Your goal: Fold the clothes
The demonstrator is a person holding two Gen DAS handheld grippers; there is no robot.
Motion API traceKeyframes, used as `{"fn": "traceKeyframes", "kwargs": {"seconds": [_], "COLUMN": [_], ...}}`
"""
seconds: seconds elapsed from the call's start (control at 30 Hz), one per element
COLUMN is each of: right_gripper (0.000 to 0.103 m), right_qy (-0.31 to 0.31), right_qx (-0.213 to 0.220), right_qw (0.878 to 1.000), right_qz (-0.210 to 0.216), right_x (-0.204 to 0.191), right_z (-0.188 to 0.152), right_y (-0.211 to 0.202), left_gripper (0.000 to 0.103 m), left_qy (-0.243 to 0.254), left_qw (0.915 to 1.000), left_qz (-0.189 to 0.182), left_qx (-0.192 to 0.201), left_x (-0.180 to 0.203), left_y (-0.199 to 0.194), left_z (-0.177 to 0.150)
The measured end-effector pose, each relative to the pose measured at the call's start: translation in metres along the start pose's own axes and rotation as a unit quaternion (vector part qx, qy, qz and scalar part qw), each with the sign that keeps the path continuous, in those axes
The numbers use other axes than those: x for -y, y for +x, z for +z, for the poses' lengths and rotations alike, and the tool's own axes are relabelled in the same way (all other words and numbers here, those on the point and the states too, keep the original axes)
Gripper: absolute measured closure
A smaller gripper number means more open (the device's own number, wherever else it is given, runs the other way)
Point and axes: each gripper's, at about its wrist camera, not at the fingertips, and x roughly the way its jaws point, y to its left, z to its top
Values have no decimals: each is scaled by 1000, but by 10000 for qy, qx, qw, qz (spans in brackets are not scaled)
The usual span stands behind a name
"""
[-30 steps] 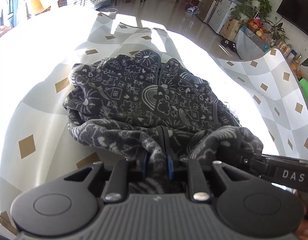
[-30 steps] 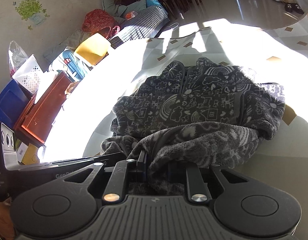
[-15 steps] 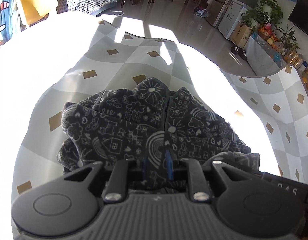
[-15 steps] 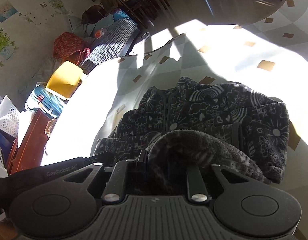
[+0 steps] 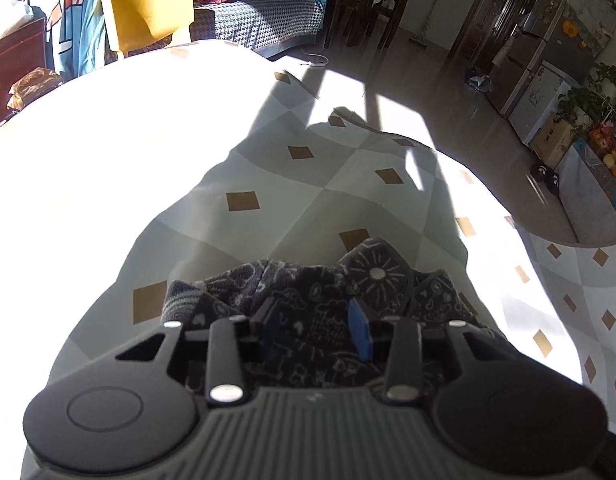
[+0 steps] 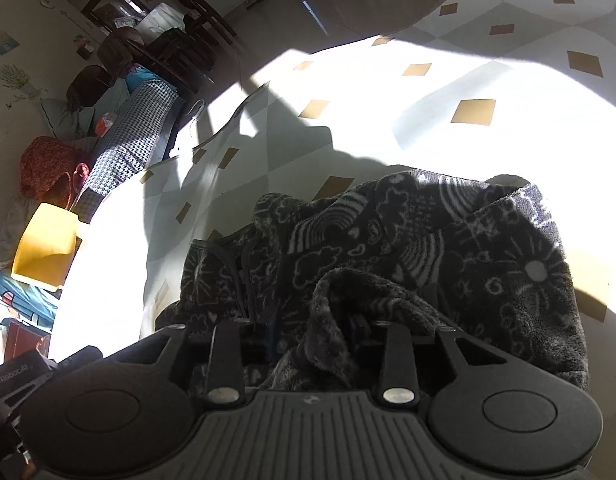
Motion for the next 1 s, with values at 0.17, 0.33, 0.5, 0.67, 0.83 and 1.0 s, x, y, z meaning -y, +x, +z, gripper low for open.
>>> {"fn": "traceKeyframes", "kwargs": {"seconds": [0.17,0.33,0.5,0.67,0.83,1.0], "right_gripper": [58,55,54,54,54,53], "right_qy": [354,510,895,1396,1503,1494], "right_qx": [-99,-161,-151,-155,-112,-86], "right_qw": [9993,9985,9959,9901,9886,9887], "right_qz": [119,134,38,78,34,-24], "right_x": [11,8,17,28,29,27], "right_z": [14,15,13,18,19,18], "right_y": [2,15,28,35,39,40], "left_gripper": [53,51,51,48,47,46], "left_qy": [98,542,620,613,782,1040], "left_qw": [9999,9978,9949,9912,9875,9864], "left_qz": [35,-355,-709,-1080,-1217,-1088], "left_qx": [124,-107,-363,-456,-625,-655], "left_x": [-5,4,4,-1,-3,-6], "left_y": [-10,-17,-24,-35,-39,-41], "left_z": [6,-6,-15,-15,-20,-25]}}
